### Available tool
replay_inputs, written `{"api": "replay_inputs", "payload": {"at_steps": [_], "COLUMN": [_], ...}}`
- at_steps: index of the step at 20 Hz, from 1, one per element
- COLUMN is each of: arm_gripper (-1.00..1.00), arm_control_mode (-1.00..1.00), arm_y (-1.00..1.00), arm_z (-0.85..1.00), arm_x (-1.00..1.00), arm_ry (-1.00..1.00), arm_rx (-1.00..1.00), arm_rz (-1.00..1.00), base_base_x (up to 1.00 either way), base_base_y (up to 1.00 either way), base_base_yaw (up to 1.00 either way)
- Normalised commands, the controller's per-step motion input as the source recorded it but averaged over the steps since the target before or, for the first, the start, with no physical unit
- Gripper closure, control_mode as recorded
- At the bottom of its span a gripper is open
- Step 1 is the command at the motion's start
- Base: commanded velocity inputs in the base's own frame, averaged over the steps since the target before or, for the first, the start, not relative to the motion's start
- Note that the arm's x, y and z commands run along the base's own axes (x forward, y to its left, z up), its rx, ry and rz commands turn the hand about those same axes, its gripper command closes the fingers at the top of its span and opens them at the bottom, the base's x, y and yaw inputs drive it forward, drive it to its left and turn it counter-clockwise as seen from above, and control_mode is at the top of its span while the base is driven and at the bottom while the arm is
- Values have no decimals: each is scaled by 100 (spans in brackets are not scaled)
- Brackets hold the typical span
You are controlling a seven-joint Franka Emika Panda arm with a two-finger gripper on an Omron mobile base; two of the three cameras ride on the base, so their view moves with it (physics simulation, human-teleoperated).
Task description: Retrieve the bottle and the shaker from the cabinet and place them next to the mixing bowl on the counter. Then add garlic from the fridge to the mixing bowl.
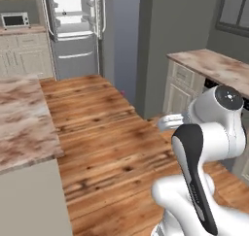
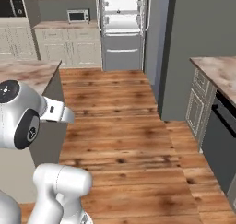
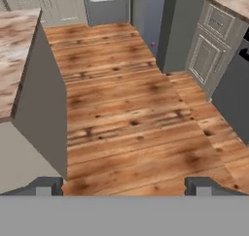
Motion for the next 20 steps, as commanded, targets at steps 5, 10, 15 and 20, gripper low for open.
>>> {"api": "replay_inputs", "payload": {"at_steps": [5,10,15,20], "arm_gripper": [-100,-100,-100,-100], "arm_control_mode": [100,100,100,100], "arm_y": [0,0,0,0], "arm_z": [0,0,0,0], "arm_x": [0,0,0,0], "arm_ry": [0,0,0,0], "arm_rx": [0,0,0,0], "arm_rz": [0,0,0,0], "base_base_x": [99,100,100,100], "base_base_y": [-74,-34,-62,-56], "base_base_yaw": [45,34,6,-1]}}
